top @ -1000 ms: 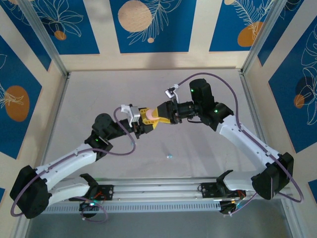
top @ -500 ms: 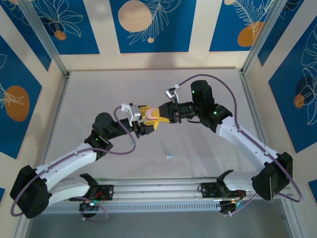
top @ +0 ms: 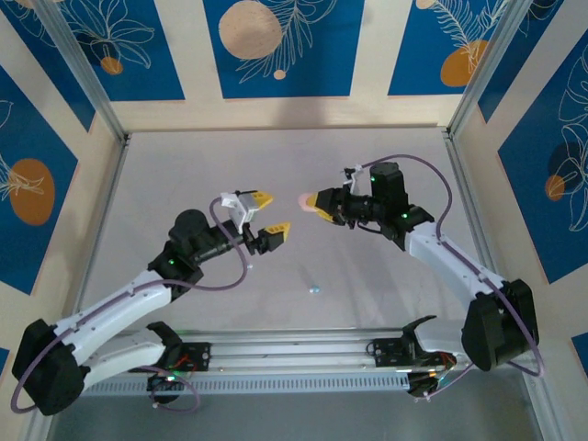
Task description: Insert wireless bluetooth earbuds into charging case
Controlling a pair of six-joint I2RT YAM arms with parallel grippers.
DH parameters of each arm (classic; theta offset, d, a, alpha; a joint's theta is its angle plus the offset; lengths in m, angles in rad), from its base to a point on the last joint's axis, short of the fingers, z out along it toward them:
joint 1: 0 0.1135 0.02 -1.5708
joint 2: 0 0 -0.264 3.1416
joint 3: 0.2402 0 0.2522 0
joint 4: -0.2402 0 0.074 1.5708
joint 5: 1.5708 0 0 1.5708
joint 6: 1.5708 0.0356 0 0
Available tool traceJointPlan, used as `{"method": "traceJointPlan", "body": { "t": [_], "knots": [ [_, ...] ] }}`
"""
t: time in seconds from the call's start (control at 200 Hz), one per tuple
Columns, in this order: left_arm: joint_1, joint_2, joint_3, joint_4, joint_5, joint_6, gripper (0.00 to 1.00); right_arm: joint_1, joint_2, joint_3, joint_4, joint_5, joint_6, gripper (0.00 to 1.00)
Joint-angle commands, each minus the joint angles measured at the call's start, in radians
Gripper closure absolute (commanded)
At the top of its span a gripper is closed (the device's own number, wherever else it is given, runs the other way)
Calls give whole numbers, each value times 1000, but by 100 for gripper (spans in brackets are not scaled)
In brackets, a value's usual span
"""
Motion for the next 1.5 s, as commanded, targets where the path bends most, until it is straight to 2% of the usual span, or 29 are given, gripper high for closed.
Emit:
{"method": "traceJointPlan", "body": {
  "t": [0.0,0.14,0.35,0.495,0.68,0.88,1.045,1.311,1.496],
  "knots": [
    [-8,-36,21,-167,-193,9,21,-3,106,3,-34,155,-84,81],
    [-5,-53,48,-294,-285,-1,22,-5,317,66,29,76,-107,78],
    [6,-77,74,-437,-392,-56,24,19,534,174,40,103,-110,78],
    [35,-64,84,-516,-417,-118,25,41,666,294,-4,121,-132,78],
    [58,-60,93,-550,-385,-141,27,51,802,439,-107,140,-141,76],
    [69,-62,96,-561,-386,-155,27,64,850,530,-233,185,-172,74],
    [100,-33,110,-606,-372,-206,27,69,838,533,-293,231,-176,65],
    [135,-14,123,-646,-334,-220,23,71,773,545,-391,304,-207,46],
    [187,5,107,-748,-377,-310,21,73,691,530,-448,349,-263,39]
  ]
}}
